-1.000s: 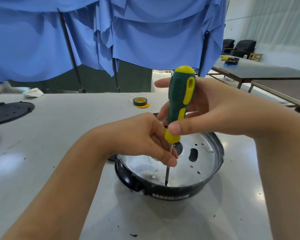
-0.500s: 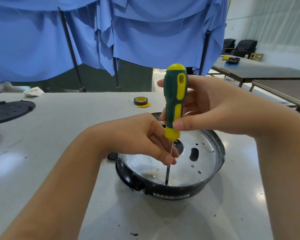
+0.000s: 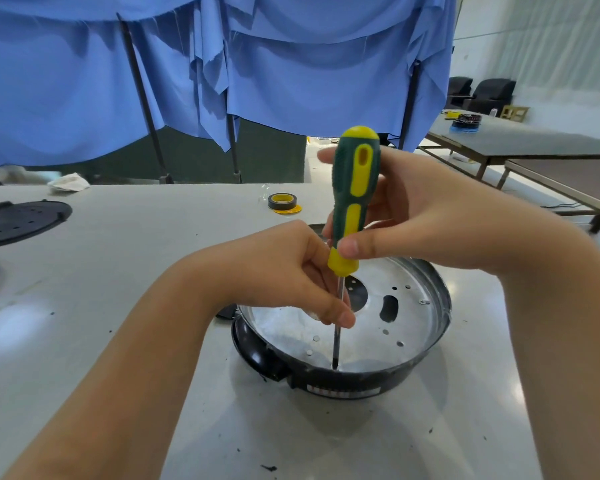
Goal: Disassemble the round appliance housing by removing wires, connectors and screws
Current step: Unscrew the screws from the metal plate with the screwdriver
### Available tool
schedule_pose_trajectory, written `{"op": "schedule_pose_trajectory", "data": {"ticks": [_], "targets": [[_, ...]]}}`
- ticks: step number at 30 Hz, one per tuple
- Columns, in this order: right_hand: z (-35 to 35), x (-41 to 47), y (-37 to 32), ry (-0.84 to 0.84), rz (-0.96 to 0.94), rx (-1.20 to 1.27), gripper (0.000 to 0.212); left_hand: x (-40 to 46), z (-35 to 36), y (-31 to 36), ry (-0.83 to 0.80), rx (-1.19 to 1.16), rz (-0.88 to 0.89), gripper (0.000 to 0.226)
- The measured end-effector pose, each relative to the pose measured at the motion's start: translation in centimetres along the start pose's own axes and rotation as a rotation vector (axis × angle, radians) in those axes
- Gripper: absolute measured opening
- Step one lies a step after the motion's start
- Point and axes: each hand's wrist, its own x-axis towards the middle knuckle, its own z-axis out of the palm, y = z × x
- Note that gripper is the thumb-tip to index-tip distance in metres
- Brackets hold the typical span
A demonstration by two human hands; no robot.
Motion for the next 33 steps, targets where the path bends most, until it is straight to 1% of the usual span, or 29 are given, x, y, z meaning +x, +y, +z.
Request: {"op": "schedule_pose_trajectory", "data": {"ticks": [1,2,4,5,6,9,10,16,20,23,26,30,33], "targets": [[-0.1,-0.1,0.0,-0.027,-0.006,0.042,0.068,-0.1,-0.1,0.0,-0.033,-0.01,-0.001,0.007],[-0.1,-0.2,0.1,-0.058,-0.009,0.091,0.069,-0.2,-0.1,0.0,-0.067,-0.016,0.0,0.013],[-0.2,-0.4,0.1,-0.108,-0.016,0.154,0.071,-0.2,-0.2,0.0,-0.103,-0.039,-0.009,0.034],[-0.2,-0.4,0.1,-0.118,-0.018,0.156,0.07,-0.3,-0.2,0.0,-0.101,-0.043,-0.012,0.04],[-0.3,-0.4,0.1,-0.115,-0.017,0.141,0.07,-0.2,-0.2,0.0,-0.093,-0.028,-0.009,0.037],[-0.2,-0.3,0.0,-0.046,0.024,0.038,0.071,-0.1,0.0,0.0,-0.057,0.019,0.008,0.008],[0.0,-0.2,0.1,-0.023,0.038,0.01,0.071,-0.1,0.0,0.0,-0.045,0.021,0.01,0.005],[-0.3,-0.1,0.1,0.03,0.024,0.007,0.068,0.3,0.2,-0.3,-0.003,0.013,0.011,0.014],[-0.8,-0.4,0.3,0.015,0.01,0.114,0.078,0.3,-0.1,-0.4,-0.071,0.026,-0.032,0.016],[-0.8,-0.3,0.3,0.014,-0.011,0.115,0.083,0.2,-0.2,-0.7,-0.143,0.045,-0.088,0.014],[-0.8,-0.4,0.2,0.039,-0.046,0.109,0.077,0.2,-0.1,-1.1,-0.173,0.077,-0.119,0.015],[-1.2,-0.8,-0.3,0.068,-0.058,0.15,0.072,0.3,0.3,-1.1,-0.256,0.129,-0.188,0.011],[-1.4,-1.0,-0.5,0.108,-0.044,0.078,0.074,0.6,1.1,-1.0,-0.264,0.197,-0.216,0.012]]}}
